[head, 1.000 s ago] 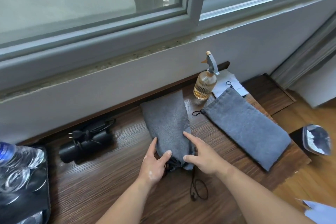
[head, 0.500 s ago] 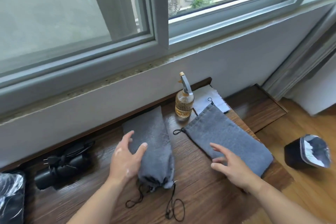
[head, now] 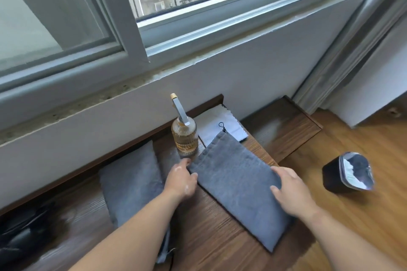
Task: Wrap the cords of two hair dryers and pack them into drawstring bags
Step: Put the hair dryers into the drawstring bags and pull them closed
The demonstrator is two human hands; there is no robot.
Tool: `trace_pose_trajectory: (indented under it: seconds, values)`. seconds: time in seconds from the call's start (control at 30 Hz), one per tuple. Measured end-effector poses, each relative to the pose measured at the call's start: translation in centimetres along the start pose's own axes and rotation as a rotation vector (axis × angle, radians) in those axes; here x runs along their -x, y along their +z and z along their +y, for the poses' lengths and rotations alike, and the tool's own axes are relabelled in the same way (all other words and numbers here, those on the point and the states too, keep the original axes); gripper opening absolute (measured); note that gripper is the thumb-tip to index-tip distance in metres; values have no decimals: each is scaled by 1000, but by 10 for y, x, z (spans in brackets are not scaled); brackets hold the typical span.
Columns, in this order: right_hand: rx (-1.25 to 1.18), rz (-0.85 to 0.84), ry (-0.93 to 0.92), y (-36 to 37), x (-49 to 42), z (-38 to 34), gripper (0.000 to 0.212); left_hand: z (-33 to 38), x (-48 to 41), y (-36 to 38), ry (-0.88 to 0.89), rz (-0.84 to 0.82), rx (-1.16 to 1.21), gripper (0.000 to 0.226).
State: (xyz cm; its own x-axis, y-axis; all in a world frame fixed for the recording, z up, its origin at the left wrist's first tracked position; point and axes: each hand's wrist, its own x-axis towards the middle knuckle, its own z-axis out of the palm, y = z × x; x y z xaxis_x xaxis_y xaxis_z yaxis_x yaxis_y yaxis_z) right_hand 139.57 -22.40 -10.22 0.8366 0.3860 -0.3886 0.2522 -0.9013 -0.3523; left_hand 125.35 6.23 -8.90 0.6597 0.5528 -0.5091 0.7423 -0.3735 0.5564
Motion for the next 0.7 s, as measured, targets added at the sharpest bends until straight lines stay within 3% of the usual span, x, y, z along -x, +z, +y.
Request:
trace_pose_trajectory:
  seconds: [0.2,0.4,0.57,0.7]
  values:
    - [50,26,103,6,-10,4,53,-7,-25,14,-35,93,-15,59]
    - [-4,114,90,10,-4,8,10,-12,-25,20,-11,111,-13,38]
    - [-41,171,74,-5,7,3,13,-14,-6,15,-5,113,138,16]
    - [-43,158,18,-28,24,-12,8,-28,26,-1,21,91,272,14]
